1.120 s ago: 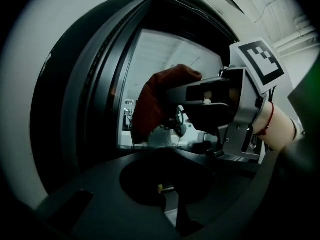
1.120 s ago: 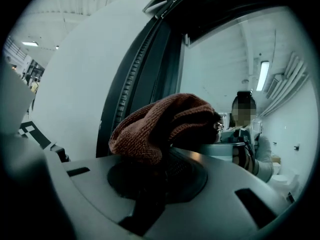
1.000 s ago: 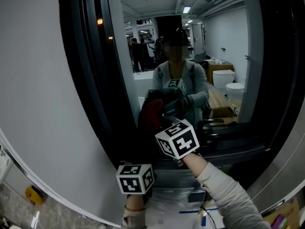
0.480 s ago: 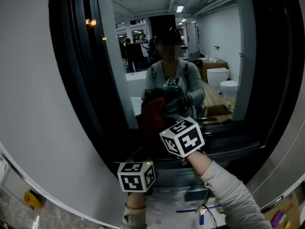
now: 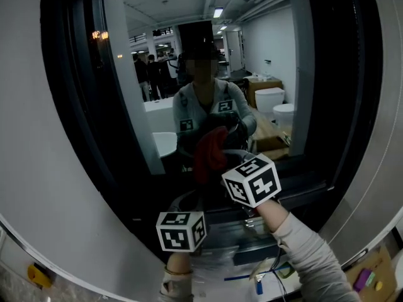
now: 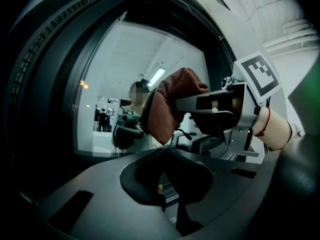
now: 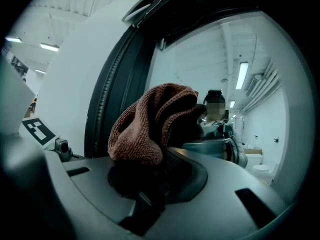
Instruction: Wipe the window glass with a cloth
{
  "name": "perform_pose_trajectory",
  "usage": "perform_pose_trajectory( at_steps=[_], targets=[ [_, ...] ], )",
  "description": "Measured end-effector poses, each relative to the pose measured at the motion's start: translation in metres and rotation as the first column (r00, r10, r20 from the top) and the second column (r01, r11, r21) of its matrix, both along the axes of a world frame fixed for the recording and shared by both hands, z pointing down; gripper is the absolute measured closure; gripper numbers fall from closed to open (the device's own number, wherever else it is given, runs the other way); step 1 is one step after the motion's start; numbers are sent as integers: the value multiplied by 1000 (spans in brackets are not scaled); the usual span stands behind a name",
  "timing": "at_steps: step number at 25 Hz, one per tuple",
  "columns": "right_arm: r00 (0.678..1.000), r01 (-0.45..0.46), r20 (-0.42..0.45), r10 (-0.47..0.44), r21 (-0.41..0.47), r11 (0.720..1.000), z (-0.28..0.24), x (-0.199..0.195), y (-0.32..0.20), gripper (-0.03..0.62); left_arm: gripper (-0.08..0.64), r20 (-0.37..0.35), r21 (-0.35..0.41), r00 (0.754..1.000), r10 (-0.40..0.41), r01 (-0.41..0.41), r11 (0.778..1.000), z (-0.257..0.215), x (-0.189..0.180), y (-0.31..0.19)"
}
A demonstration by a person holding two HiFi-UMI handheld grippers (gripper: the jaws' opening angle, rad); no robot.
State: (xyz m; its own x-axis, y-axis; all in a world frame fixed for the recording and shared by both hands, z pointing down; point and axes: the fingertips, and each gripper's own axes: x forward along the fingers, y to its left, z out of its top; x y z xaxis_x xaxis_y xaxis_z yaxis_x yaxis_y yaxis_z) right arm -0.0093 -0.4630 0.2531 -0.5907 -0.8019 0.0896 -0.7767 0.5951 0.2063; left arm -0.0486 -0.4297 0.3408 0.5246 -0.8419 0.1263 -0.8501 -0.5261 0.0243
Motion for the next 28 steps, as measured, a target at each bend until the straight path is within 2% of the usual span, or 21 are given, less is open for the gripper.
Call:
perform_pose_trajectory(
  at_steps=[15,22,28],
  targets=[
    [984,-172,36,172,-7,985,-4,115,8,549,555,17,13,991,132,-132,991,-6,82,6],
    [960,-275,40,275,-11,961,-2,175,14,549,556,20,5,982,186,-186,982,-4,117,12],
    [929,-366,49,367,-32,930,6,225,18,549,556,21,6,974,224,-225,974,-4,139,15]
  ],
)
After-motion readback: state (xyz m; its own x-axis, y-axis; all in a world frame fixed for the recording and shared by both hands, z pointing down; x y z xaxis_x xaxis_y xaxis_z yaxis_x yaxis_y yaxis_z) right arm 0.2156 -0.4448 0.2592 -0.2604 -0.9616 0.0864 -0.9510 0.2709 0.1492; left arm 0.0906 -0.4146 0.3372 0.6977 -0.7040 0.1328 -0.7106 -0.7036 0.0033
